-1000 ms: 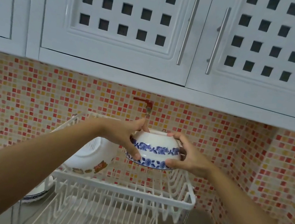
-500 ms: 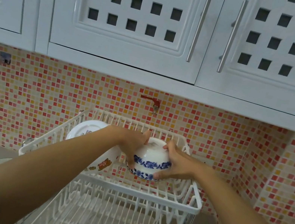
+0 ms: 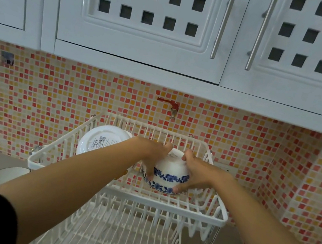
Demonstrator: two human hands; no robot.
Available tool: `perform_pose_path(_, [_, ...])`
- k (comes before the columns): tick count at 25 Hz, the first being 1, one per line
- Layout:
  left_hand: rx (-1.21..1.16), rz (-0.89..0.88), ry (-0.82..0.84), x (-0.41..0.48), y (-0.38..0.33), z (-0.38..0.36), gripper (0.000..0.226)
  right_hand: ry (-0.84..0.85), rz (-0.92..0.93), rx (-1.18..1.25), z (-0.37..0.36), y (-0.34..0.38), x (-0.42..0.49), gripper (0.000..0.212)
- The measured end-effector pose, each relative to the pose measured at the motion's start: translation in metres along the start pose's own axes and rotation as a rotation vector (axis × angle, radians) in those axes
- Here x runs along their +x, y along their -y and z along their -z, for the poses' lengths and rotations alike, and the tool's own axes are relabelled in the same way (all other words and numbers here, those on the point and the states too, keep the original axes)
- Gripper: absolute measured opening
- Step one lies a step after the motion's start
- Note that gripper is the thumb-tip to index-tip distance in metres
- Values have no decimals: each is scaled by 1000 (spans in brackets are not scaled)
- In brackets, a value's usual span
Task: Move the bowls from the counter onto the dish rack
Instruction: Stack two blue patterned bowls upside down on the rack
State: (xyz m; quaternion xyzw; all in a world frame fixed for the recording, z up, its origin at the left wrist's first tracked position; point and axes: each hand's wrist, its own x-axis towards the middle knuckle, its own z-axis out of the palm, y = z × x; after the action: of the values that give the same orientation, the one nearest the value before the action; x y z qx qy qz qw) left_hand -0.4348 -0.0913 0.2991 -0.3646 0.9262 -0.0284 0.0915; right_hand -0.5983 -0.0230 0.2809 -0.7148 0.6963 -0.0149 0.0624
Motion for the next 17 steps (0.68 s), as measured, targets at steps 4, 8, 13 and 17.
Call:
perform_pose_path(4, [-92, -32, -148, -17, 13, 17, 73, -15, -20, -53, 19, 8, -8, 110])
perform_pose_path(8, [-153, -3, -367, -64, 66, 37, 47, -192, 123, -163, 48, 61, -5, 74])
perform_pose_path(13, [-194, 186, -426, -127, 172, 17, 45, -353, 235, -91, 52, 189, 30, 60])
perform_pose_path(17, [-223, 346, -365, -177, 277, -24, 45, -351, 255, -70, 40, 305, 94, 59])
